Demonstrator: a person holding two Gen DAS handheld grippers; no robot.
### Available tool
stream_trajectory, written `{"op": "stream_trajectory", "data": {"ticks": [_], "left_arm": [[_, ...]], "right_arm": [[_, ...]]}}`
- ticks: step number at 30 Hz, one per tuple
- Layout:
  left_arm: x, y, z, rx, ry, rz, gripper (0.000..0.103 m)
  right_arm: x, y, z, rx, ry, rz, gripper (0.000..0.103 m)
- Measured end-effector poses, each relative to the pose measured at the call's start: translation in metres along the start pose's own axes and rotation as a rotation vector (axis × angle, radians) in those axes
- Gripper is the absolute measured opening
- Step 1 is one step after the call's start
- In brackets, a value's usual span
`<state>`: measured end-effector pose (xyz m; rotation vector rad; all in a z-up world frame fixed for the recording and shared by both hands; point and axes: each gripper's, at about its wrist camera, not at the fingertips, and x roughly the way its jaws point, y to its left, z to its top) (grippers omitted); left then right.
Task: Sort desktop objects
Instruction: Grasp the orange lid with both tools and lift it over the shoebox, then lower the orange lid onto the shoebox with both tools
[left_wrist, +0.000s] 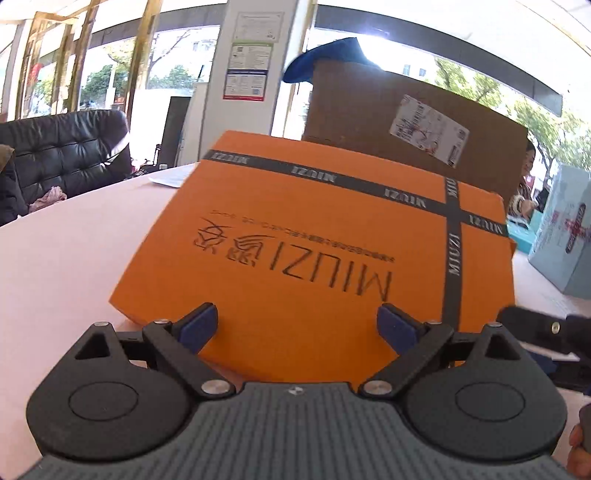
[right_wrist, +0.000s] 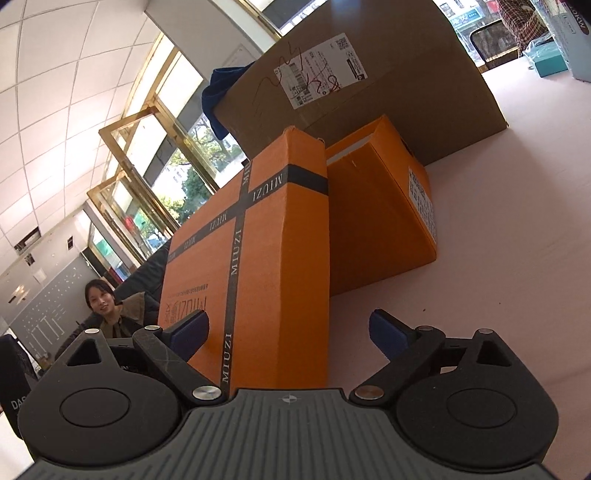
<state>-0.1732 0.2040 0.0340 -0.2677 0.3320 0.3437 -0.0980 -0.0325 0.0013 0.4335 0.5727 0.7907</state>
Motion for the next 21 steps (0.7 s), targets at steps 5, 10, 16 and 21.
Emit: {"op": "stream_trajectory", "data": {"ticks": [5, 10, 16, 21], "left_arm": [[-0.001, 0.066, 0.032, -0.045, -0.107, 0.138, 0.093], [0.029, 0.13, 0.042, -0.157, 0.058, 0.066, 0.093], [0.065, 0.177, 0.034, -0.382, 0.233, -0.208, 0.1], [0.08, 0.165, 0.038, -0.293, 0.284, -0.307, 0.103]], "right_arm": [[0.005, 0.003, -0.003, -0.025, 0.033, -0.043, 0.082], [0.003, 0.002, -0.008, -0.023, 0.037, -0.024, 0.075], [0.007, -0.003, -0.006, 0.008, 0.047, -0.001, 0.076], [0.008, -0.005, -0.005, 0.029, 0.059, 0.017, 0.075]]}}
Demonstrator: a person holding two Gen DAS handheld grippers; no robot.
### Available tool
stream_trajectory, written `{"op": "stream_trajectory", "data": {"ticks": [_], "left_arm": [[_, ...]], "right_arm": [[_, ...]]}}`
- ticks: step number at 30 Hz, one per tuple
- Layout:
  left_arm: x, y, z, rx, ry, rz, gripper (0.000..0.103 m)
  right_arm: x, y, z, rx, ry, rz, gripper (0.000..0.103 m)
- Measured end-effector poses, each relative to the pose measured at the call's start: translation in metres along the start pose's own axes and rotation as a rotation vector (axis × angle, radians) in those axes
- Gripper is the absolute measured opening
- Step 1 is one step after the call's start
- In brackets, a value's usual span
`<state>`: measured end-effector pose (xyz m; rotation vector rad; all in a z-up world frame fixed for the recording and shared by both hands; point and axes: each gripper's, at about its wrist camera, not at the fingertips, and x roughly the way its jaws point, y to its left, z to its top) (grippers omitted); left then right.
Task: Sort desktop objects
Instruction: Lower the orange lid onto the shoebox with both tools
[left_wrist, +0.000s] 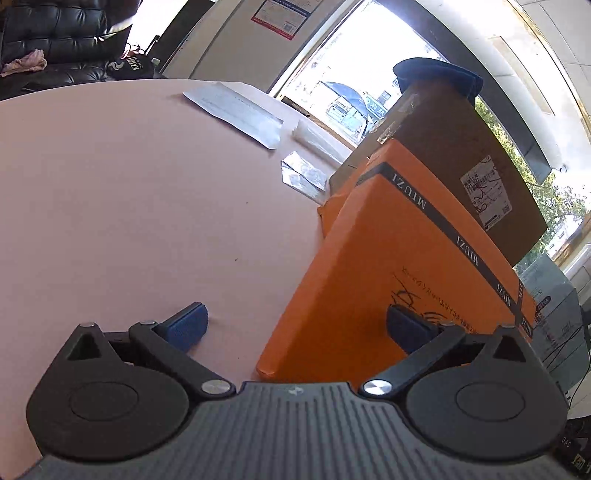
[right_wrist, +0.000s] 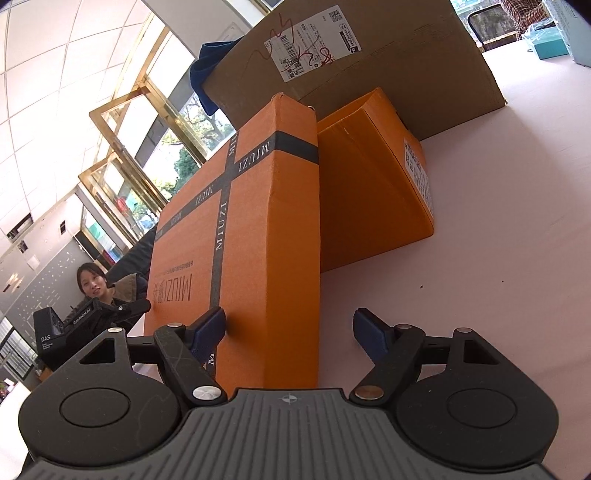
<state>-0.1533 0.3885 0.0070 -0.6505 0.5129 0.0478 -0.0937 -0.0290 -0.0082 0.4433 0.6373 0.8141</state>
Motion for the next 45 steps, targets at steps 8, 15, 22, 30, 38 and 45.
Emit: {"op": "stream_trajectory", "data": {"ticks": [8, 15, 22, 30, 38, 45], "left_arm": [[0.02, -0.033, -0.017, 0.087, 0.089, -0.098, 0.103], [0.014, -0.051, -0.035, 0.134, 0.083, -0.11, 0.103], [0.001, -0.067, -0.047, 0.124, 0.04, -0.164, 0.103], [0.002, -0.101, -0.009, 0.138, -0.054, -0.151, 0.103], [0.036, -0.125, 0.038, 0.127, -0.038, -0.08, 0.103], [0.066, -0.128, 0.06, 0.125, -0.025, -0.016, 0.103]], "right_arm": [[0.0, 0.002, 0.001, -0.002, 0.004, -0.01, 0.074], [-0.019, 0.006, -0.002, -0.027, -0.105, 0.003, 0.059], [-0.043, 0.02, 0.005, -0.136, -0.267, 0.024, 0.055], [-0.032, 0.021, 0.064, -0.111, -0.308, 0.062, 0.053], [0.007, 0.003, 0.119, 0.0, -0.288, 0.029, 0.053], [0.042, -0.021, 0.138, 0.106, -0.264, 0.006, 0.054]]}}
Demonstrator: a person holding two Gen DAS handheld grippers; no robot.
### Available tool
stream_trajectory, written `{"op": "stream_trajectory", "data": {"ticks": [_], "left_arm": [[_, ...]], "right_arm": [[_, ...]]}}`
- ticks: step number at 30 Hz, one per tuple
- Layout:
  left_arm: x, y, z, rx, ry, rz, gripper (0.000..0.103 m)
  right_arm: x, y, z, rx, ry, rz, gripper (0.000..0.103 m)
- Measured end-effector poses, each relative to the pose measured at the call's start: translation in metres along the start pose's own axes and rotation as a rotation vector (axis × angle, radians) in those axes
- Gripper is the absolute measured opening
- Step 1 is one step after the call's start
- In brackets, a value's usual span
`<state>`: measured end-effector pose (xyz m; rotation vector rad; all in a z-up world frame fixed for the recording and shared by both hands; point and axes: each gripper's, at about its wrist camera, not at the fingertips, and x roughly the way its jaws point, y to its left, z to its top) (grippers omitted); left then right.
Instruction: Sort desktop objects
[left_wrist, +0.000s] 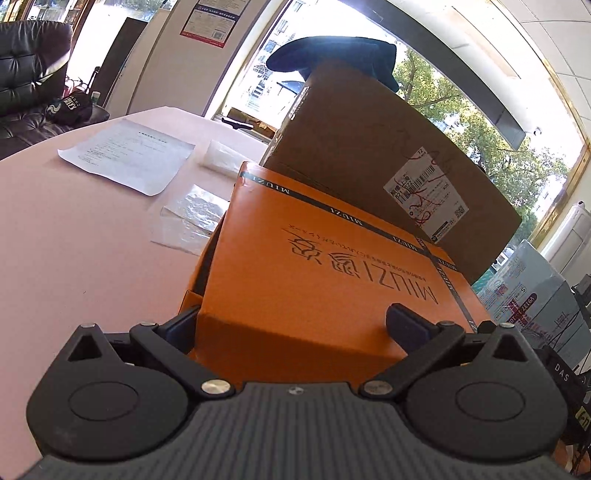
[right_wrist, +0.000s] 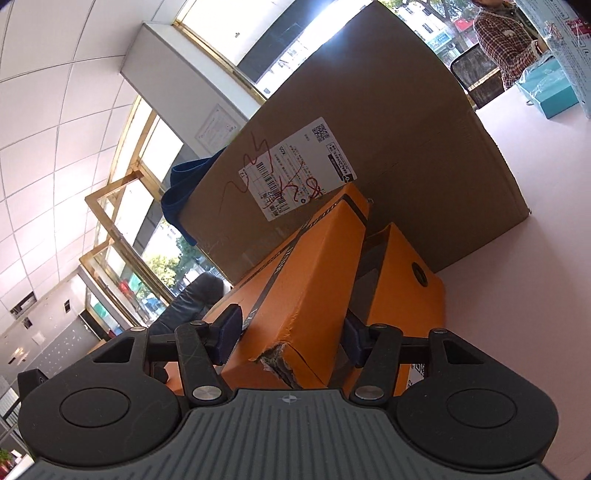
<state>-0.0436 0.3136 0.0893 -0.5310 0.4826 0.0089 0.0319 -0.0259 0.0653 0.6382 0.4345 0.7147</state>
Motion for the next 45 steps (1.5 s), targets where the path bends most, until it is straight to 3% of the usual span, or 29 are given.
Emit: {"op": "stream_trajectory", "data": {"ticks": [6, 14, 21, 27, 32, 40, 45], "left_arm": [[0.006, 0.002, 0.013, -0.072, 0.019, 0.024, 0.103], [0.008, -0.018, 0.021, -0.031, -0.034, 0.063, 0.102], [0.029, -0.015, 0.032, 0.001, -0.077, 0.158, 0.099], [0.026, -0.023, 0.034, 0.117, -0.11, 0.209, 0.098], [0.016, -0.025, 0.028, 0.201, -0.171, 0.279, 0.098], [0.002, 0.026, 0.006, 0.084, -0.179, 0.292, 0.1], [0.022, 0.055, 0.014, -0.097, -0.106, 0.155, 0.103]], "right_arm": [[0.001, 0.003, -0.008, -0.012, -0.051, -0.004, 0.056], [-0.015, 0.014, -0.014, -0.005, -0.127, -0.027, 0.056], [-0.008, 0.014, -0.018, 0.019, -0.069, -0.047, 0.056], [0.003, 0.032, -0.029, -0.16, -0.051, -0.071, 0.057], [0.0, 0.026, -0.028, -0.129, -0.082, -0.087, 0.057], [-0.008, 0.014, -0.025, -0.042, -0.158, -0.121, 0.051], [-0.017, 0.016, -0.022, -0.022, -0.171, -0.179, 0.051]]}}
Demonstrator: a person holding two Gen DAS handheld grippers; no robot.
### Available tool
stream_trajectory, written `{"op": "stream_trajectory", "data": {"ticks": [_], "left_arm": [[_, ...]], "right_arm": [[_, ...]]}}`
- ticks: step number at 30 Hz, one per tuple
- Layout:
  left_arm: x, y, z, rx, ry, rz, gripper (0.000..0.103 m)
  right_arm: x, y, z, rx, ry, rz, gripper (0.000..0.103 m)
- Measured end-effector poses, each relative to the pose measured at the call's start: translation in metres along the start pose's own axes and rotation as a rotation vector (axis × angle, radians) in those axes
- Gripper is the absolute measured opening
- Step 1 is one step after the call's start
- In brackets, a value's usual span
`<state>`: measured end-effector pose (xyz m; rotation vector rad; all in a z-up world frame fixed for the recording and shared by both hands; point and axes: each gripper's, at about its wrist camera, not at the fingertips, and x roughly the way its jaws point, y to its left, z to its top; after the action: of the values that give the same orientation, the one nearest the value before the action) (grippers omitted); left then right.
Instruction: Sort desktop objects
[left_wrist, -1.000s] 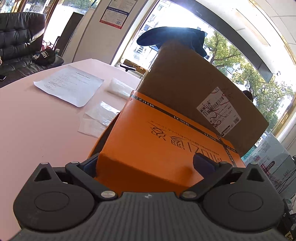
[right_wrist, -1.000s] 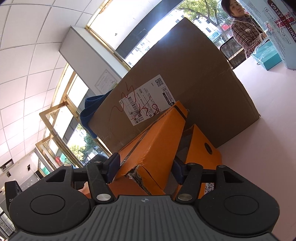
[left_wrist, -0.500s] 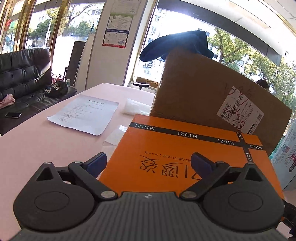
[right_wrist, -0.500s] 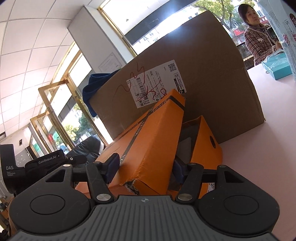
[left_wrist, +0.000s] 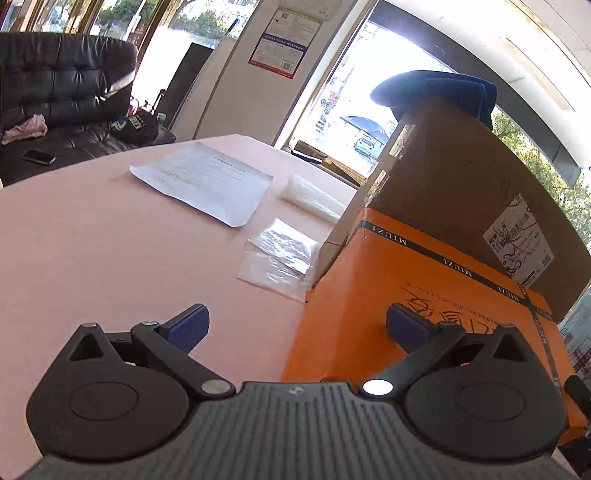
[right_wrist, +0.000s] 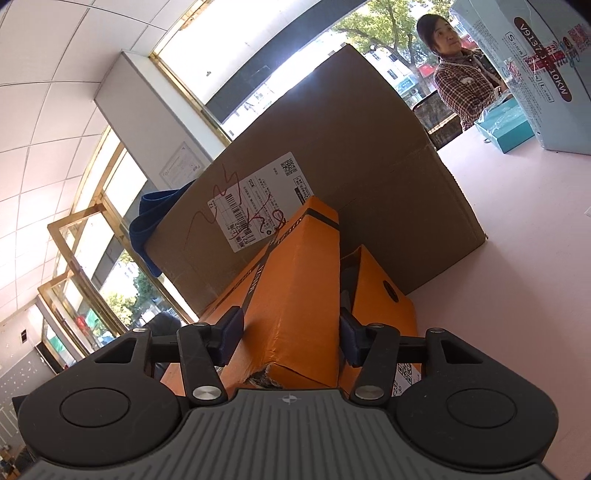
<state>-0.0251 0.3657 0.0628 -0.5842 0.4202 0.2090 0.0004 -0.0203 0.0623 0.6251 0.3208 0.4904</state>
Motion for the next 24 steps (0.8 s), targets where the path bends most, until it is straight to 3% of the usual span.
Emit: {"op": "stream_trajectory", "data": {"ticks": [3, 5, 7, 13, 24], "left_arm": [[0.011, 0.0, 0.002, -0.032, 0.032, -0.044, 0.103], [0.018, -0.007, 0.003, -0.01, 0.049, -0.071, 0.103], [0.025, -0.012, 0.003, -0.02, 0.076, -0.105, 0.103], [0.05, -0.014, 0.004, -0.107, 0.171, -0.19, 0.103], [0.025, -0.03, -0.005, -0.06, 0.224, -0.155, 0.103]], "right_arm": [[-0.01, -0.003, 0.009, -0.009, -0.056, -0.091, 0.071], [-0.005, -0.011, 0.018, 0.001, -0.029, -0.085, 0.072], [0.007, -0.024, 0.026, 0.071, 0.055, -0.086, 0.074], [0.044, -0.067, 0.027, 0.276, 0.373, 0.016, 0.077], [0.042, -0.075, 0.029, 0.245, 0.452, 0.133, 0.076]]}}
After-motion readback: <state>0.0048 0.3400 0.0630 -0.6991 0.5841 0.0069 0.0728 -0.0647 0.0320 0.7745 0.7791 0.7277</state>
